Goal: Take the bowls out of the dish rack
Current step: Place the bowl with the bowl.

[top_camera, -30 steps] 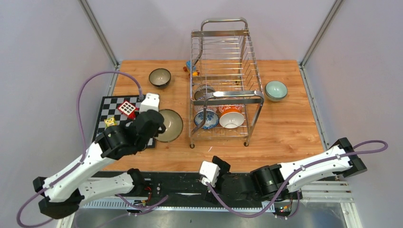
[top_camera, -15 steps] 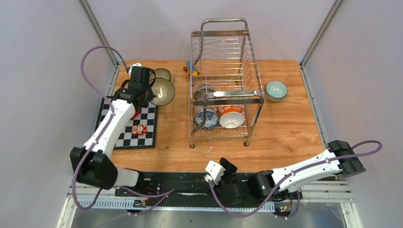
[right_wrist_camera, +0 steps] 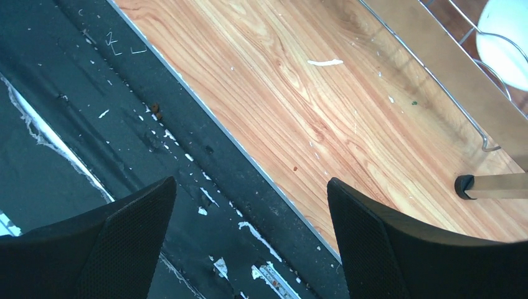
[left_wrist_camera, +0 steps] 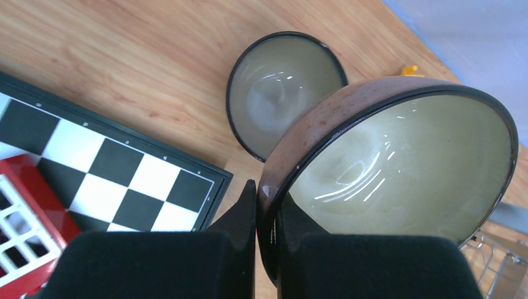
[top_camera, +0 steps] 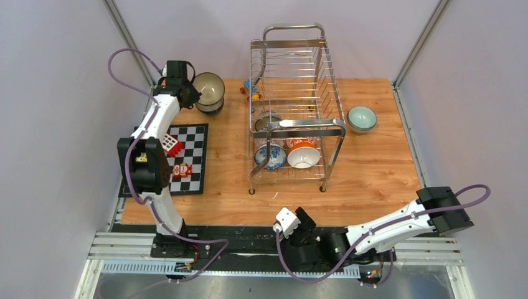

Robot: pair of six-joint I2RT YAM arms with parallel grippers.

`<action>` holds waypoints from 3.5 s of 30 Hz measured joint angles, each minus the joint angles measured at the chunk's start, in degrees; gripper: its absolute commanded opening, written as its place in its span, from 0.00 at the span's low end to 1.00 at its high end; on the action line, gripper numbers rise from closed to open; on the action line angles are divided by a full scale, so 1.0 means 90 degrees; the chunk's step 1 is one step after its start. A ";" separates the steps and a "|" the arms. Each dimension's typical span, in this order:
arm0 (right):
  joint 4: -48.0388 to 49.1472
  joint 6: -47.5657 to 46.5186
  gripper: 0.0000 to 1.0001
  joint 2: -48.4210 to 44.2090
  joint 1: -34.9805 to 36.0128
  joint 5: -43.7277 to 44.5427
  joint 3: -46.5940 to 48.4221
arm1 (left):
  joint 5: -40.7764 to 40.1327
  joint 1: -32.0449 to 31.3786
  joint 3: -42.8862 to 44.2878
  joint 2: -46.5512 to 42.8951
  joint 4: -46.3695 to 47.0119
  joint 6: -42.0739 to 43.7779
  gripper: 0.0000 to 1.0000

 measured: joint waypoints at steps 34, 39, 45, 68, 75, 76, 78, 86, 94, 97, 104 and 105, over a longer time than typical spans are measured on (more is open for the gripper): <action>0.0085 0.0432 0.94 -0.0369 -0.0005 0.0651 -0.0335 | 0.1044 0.0537 0.1707 0.2363 -0.0287 -0.0945 0.00; 0.0085 0.0442 0.94 -0.0374 -0.0015 0.0653 -0.0338 | 0.0947 0.0534 0.1885 0.2363 -0.0544 -0.0971 0.00; 0.0080 0.0476 0.94 -0.0410 -0.0015 0.0661 -0.0338 | 0.0814 0.0503 0.2123 0.2501 -0.0794 -0.1054 0.00; 0.0044 0.0653 0.94 -0.0474 -0.0015 0.0763 -0.0406 | 0.0639 0.0403 0.2438 0.2776 -0.1192 -0.1234 0.28; 0.0036 0.0670 0.94 -0.0495 -0.0015 0.0767 -0.0442 | 0.0678 0.0403 0.2509 0.2776 -0.1124 -0.1229 0.36; 0.0036 0.0670 0.94 -0.0495 -0.0015 0.0767 -0.0442 | 0.0678 0.0403 0.2509 0.2776 -0.1129 -0.1224 0.37; 0.0039 0.0673 0.94 -0.0495 -0.0015 0.0767 -0.0442 | 0.0685 0.0403 0.2509 0.2776 -0.1127 -0.1222 0.41; 0.0039 0.0673 0.94 -0.0495 -0.0015 0.0767 -0.0442 | 0.0714 0.0401 0.2509 0.2771 -0.1151 -0.1141 0.50; 0.0039 0.0673 0.94 -0.0495 -0.0015 0.0765 -0.0442 | 0.0826 0.0398 0.2509 0.2718 -0.1132 -0.1032 0.56; 0.0036 0.0673 0.94 -0.0495 -0.0015 0.0765 -0.0442 | 0.0784 0.0401 0.2509 0.2654 -0.1202 -0.0954 0.57; 0.0039 0.0673 0.94 -0.0495 -0.0015 0.0763 -0.0442 | 0.0656 0.0403 0.2509 0.2419 -0.1236 -0.0721 0.57; 0.0039 0.0673 0.94 -0.0495 -0.0015 0.0763 -0.0442 | 0.0639 0.0401 0.2509 0.2392 -0.1239 -0.0697 0.57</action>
